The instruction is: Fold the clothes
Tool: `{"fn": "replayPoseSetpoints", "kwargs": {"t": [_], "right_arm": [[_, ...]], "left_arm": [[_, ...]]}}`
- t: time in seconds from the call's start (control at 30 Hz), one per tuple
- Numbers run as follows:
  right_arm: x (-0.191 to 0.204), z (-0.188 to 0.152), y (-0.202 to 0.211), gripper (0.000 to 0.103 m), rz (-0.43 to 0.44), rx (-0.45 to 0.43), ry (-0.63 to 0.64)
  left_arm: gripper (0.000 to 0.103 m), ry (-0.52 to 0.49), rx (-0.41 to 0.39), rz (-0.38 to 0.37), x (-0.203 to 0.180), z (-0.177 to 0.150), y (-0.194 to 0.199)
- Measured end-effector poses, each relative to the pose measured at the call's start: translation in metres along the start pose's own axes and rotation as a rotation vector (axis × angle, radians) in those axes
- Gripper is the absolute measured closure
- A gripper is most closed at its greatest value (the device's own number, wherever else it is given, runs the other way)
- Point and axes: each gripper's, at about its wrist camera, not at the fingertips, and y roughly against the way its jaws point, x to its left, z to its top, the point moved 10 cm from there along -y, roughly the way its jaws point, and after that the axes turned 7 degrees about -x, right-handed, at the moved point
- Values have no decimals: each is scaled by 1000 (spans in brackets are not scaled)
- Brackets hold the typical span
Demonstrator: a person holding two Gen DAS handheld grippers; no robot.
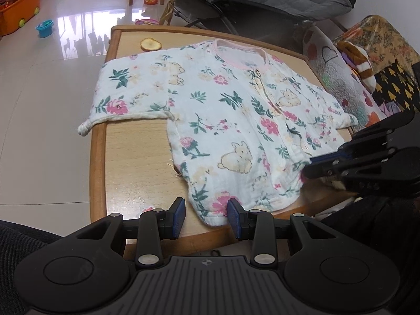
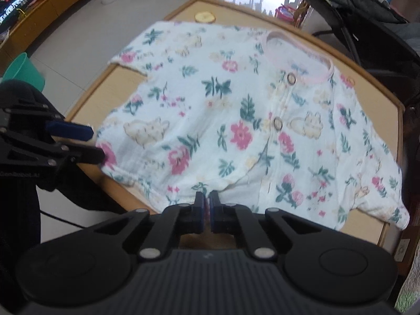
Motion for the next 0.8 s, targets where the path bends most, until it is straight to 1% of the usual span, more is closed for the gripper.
{"fn": "replayPoseSetpoints", "kwargs": {"t": [0.1, 0.23, 0.37, 0.57, 0.8], "right_arm": [[-4, 14, 3, 99, -1, -8, 0], [-4, 20, 6, 99, 1, 6, 25], [1, 0, 3, 98, 18, 65, 41], [2, -39, -12, 96, 16, 125, -3], [2, -43, -14, 95, 25, 112, -27]], "left_arm": [[65, 9, -4, 7, 3, 1, 1], [64, 16, -3, 10, 6, 2, 1], [64, 21, 2, 11, 8, 2, -1], [64, 18, 12, 8, 7, 0, -5], [64, 11, 18, 10, 5, -1, -7]]}}
